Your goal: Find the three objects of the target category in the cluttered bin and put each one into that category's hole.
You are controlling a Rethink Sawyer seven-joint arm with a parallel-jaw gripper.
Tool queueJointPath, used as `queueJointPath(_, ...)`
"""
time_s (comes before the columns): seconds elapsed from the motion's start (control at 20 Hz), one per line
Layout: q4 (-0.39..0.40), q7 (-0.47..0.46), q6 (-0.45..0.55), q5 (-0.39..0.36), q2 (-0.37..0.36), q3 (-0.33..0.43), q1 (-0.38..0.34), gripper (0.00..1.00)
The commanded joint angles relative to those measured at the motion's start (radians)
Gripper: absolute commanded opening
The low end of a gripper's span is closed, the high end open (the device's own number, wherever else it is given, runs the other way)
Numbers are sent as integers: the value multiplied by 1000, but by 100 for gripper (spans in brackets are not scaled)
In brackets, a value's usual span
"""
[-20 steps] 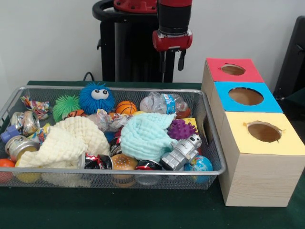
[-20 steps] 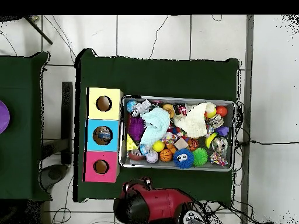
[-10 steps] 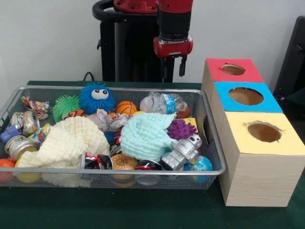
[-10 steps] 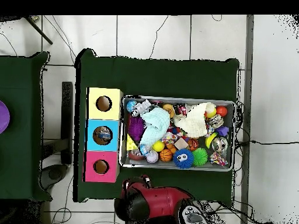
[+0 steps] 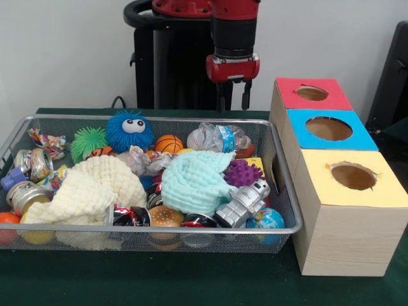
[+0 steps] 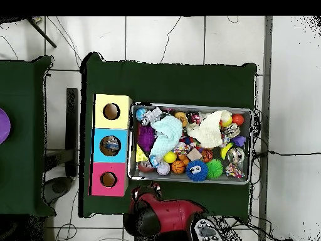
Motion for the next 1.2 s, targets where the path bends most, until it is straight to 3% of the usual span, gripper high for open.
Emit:
queueJointPath(0.05, -164, 156, -116, 10, 44, 16, -17, 100)
queueJointPath(0.5, -187, 158, -223, 3, 99, 0, -15, 100)
queueJointPath(1.2, -200, 151, -258, 8, 155, 3, -30, 100)
